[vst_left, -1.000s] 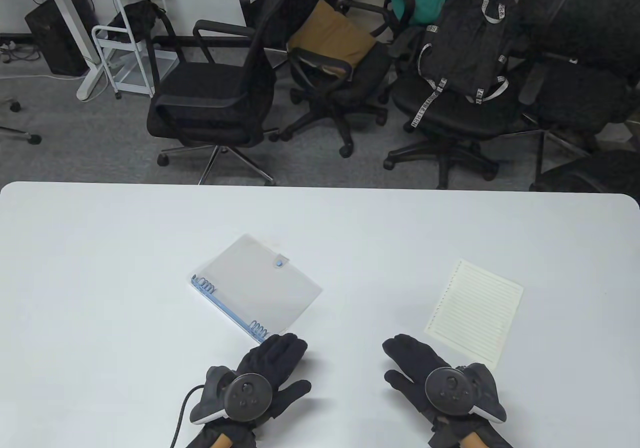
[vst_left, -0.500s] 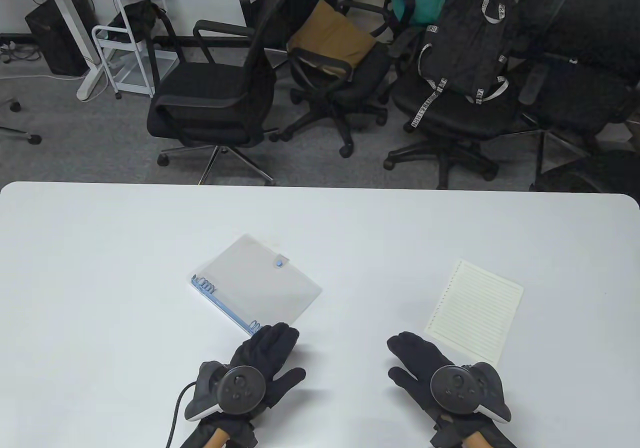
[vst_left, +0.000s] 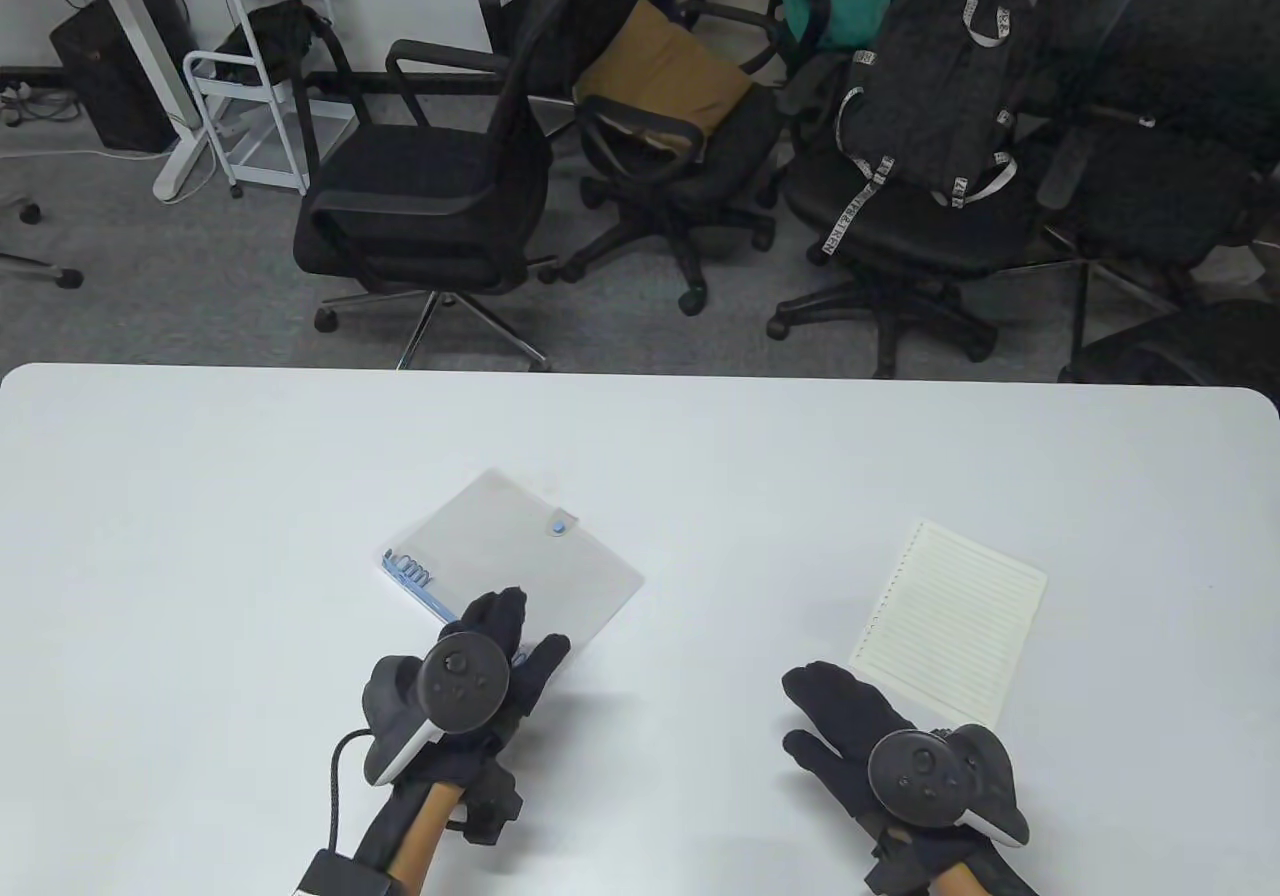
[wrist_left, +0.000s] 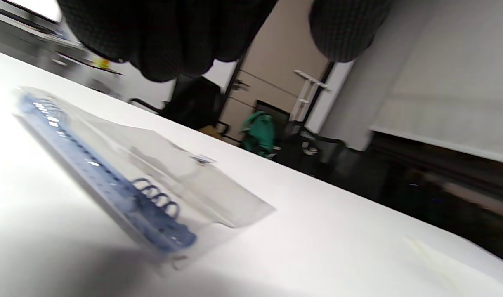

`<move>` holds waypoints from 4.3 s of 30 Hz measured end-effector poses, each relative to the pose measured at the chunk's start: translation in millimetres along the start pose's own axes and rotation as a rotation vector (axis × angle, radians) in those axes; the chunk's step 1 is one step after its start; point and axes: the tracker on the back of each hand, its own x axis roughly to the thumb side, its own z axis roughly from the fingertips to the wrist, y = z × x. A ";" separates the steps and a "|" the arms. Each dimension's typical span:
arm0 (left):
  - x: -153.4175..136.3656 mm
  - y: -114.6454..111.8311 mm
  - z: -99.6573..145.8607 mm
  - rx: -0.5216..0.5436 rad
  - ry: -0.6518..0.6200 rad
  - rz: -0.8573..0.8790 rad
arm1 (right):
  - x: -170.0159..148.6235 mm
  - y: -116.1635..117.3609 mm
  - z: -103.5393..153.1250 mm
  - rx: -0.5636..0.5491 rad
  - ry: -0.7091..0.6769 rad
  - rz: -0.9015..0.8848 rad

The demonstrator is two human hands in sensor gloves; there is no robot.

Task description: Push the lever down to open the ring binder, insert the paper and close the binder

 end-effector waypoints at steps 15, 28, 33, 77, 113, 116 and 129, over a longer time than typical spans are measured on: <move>-23.8 -32.2 -54.7 -0.242 0.570 -0.230 | -5.5 -3.7 1.6 -0.013 0.020 0.008; -31.0 -57.7 -62.7 -0.263 0.724 -0.155 | -4.5 -4.8 0.9 0.003 0.027 0.038; -28.8 -60.9 -58.5 -0.179 0.786 -0.059 | -4.5 -4.7 0.6 0.005 0.027 0.040; 38.0 -32.7 -2.7 -0.235 0.043 0.497 | -22.9 -20.3 6.0 -0.116 0.140 0.011; 78.8 -107.8 21.6 -0.419 0.014 0.017 | -25.2 0.8 -5.1 0.075 0.217 0.094; 76.1 -108.9 19.9 -0.429 0.027 0.021 | -24.5 4.9 -6.9 0.096 0.216 0.104; 75.0 -88.2 30.2 -0.366 -0.053 -0.105 | -19.6 27.2 -19.5 0.191 0.280 0.267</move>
